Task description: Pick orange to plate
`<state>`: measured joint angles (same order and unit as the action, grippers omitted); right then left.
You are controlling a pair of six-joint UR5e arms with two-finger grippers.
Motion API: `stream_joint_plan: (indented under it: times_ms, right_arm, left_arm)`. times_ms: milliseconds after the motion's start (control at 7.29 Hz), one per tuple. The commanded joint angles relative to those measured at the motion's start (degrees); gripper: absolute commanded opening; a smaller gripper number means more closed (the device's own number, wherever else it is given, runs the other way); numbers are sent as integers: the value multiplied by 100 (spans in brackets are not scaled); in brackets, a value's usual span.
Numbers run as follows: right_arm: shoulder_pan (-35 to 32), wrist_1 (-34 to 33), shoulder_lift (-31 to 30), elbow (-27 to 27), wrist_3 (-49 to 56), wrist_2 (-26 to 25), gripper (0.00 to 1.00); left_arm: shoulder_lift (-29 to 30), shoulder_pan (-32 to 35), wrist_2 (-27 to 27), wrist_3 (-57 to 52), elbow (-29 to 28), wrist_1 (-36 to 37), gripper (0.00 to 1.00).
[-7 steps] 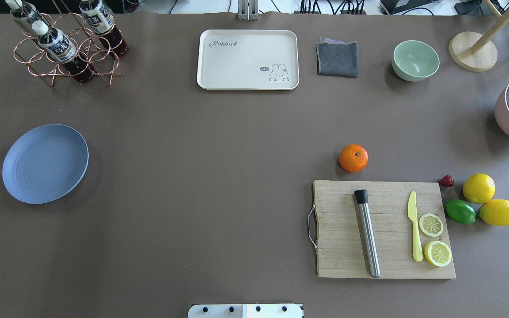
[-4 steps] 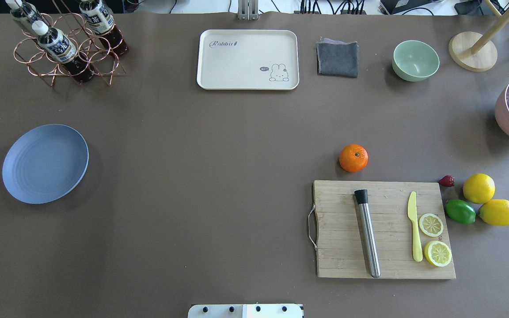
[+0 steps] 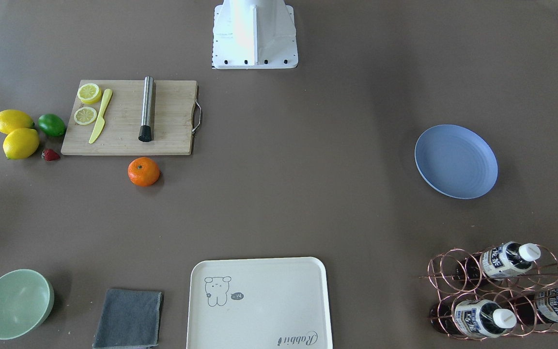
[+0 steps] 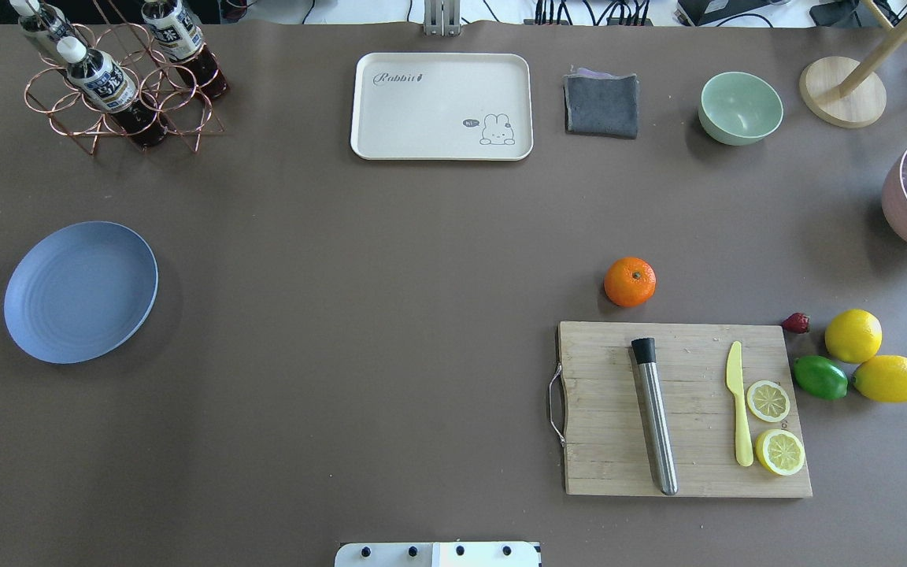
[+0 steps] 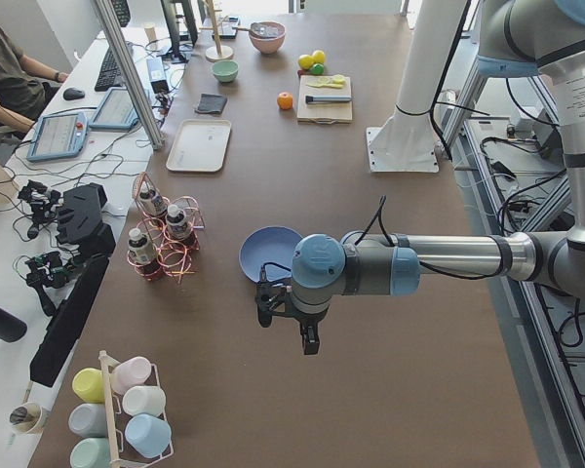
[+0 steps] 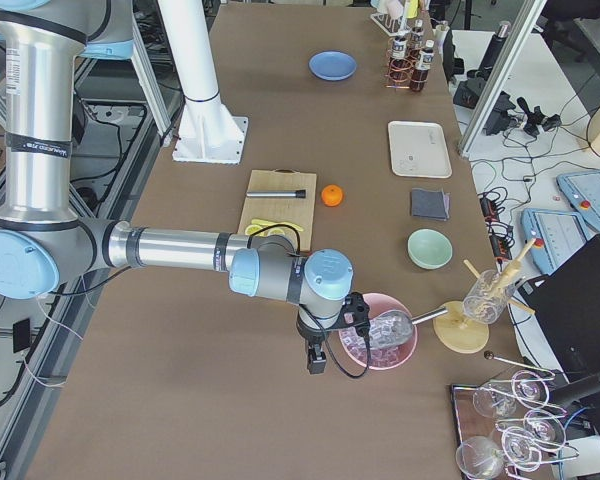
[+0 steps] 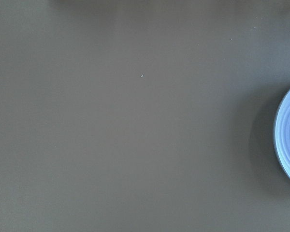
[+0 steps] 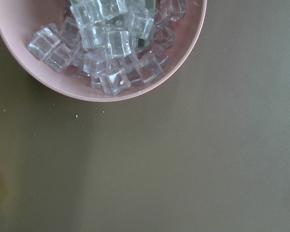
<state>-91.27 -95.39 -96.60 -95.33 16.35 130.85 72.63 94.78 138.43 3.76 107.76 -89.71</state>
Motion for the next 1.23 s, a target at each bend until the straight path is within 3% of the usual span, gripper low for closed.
stream_joint_plan:
  times_ms: [0,274,411,960,1097]
  right_arm:
    - [3,20,-34,-3,-1,264,100]
    - [21,38,-122,-38,104,466,100]
    - [30,55,-244,-38,148,877,100]
    - [223,55,-237,-258,70,960,100]
    - [345,64,-211,-310,61,969,100]
  left_arm:
    - [-30,-73,17,1,8,-125,98]
    - [-30,-73,26,19,17,-178,98]
    - [-30,-73,26,19,17,-326,98]
    - [14,-301,509,176,-1,-705,98]
    - [31,-554,466,830,-45,-1245,98]
